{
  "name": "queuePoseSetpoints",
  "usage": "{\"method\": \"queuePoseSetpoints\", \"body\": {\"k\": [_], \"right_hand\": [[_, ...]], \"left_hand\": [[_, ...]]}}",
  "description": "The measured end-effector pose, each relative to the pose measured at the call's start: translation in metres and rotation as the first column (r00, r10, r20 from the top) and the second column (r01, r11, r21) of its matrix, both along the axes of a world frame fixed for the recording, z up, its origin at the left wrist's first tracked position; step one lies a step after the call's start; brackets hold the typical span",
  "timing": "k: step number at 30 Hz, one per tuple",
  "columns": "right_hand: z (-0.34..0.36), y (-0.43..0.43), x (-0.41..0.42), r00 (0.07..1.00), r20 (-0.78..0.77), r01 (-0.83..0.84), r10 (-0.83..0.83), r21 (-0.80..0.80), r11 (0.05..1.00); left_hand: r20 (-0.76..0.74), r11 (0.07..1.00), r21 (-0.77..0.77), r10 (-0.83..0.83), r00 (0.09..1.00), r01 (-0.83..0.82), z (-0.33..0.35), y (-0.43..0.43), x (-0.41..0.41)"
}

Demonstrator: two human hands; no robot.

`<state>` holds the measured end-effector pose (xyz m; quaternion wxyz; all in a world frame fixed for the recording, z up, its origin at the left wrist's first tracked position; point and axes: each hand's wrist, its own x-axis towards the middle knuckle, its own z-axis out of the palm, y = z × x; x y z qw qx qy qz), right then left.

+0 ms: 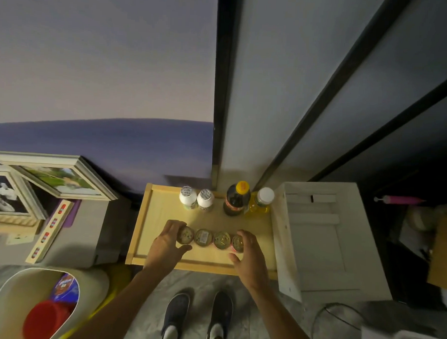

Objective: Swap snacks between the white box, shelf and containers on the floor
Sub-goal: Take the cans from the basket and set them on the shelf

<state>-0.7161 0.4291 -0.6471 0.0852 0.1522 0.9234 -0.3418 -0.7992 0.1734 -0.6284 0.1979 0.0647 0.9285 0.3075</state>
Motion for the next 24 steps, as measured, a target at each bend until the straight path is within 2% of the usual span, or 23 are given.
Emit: {"method": "queuePoseSetpoints", "body": {"k": [3, 5, 11, 14, 19, 24], "right_hand": [[0.030, 0.002, -0.005, 0.998, 0.010, -0.059, 0.059, -0.015, 0.998], [0.059, 0.004, -0.010, 0.998, -0.035, -0.055, 0.055, -0.002, 0.998], [0.163, 0.013, -0.025, 0.974, -0.218, -0.052, 0.052, 0.007, 0.999], [0.226, 0.016, -0.025, 0.947, -0.320, 0.010, 0.015, 0.079, 0.997], [0.311, 0.023, -0.012, 0.915, -0.396, 0.174, -0.082, 0.203, 0.964], [0.373, 0.014, 0.033, 0.897, -0.406, 0.296, -0.177, 0.252, 0.921]], "left_hand": [[-0.010, 0.994, -0.080, -0.078, 0.997, 0.077, 0.020, -0.004, -0.003], [-0.032, 0.990, -0.108, -0.099, 0.995, 0.095, 0.045, -0.007, -0.005], [-0.240, 0.989, -0.147, -0.032, 0.970, -0.004, 0.147, -0.015, -0.008], [-0.341, 0.985, -0.145, 0.036, 0.940, -0.090, 0.204, -0.025, -0.008], [-0.487, 0.972, -0.147, 0.088, 0.869, -0.181, 0.287, -0.040, -0.010], [-0.593, 0.989, -0.097, 0.036, 0.804, -0.116, 0.334, -0.053, -0.008]]}}
